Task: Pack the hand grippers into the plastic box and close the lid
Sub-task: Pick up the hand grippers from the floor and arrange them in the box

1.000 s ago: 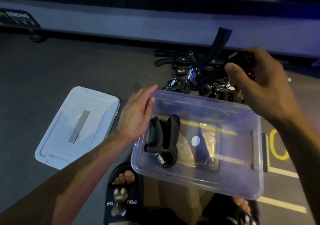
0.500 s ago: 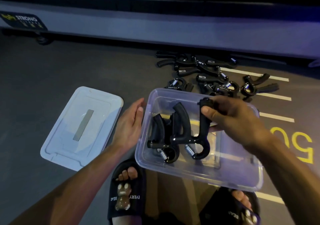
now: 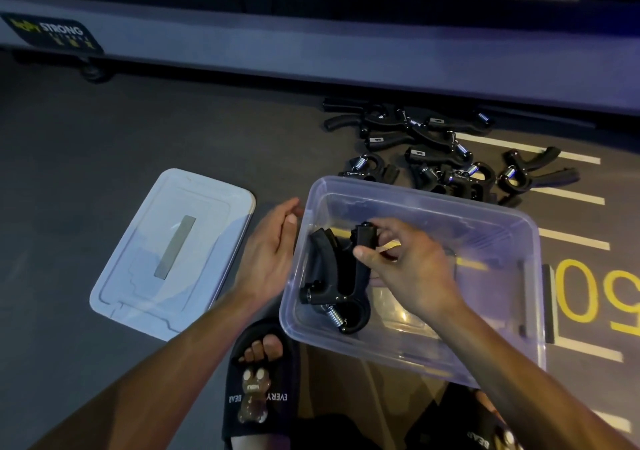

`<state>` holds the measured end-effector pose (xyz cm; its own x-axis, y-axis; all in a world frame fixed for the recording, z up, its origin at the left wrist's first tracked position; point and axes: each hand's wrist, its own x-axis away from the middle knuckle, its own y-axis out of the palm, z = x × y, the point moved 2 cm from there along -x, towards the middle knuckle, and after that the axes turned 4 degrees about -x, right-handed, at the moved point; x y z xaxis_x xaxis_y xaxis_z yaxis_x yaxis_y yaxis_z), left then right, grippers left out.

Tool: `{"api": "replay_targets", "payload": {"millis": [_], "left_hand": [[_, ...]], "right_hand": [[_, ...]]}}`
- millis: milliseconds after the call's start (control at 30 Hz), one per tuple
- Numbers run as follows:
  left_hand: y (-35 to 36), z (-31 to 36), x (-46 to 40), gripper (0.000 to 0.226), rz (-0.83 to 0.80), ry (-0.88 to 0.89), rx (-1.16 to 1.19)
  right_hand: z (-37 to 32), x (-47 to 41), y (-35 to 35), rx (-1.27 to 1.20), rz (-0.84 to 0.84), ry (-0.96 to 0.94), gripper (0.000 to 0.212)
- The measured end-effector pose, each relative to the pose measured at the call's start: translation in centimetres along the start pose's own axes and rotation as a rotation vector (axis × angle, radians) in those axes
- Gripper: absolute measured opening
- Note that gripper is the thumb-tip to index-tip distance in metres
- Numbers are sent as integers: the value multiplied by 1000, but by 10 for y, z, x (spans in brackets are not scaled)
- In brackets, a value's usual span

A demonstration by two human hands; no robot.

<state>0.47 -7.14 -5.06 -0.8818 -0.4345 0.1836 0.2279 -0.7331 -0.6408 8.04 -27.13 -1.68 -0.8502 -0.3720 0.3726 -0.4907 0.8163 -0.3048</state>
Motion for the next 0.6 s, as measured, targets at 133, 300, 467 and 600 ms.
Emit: {"api": "replay_targets", "payload": {"millis": [133, 300, 467, 600], "left_hand": [[-3, 6, 0, 39, 6, -2, -2], [-11, 20, 2, 48, -38, -10, 98], [-2, 26, 4, 83, -149, 82, 30], [3, 28, 6, 93, -126, 79, 24]], "right_hand": [[-3, 6, -1, 356, -72, -48, 82], [-1, 15, 0, 330, -210, 87, 75], [4, 16, 3, 217, -300, 214, 63], [11, 12, 7, 413, -324, 171, 51]]}}
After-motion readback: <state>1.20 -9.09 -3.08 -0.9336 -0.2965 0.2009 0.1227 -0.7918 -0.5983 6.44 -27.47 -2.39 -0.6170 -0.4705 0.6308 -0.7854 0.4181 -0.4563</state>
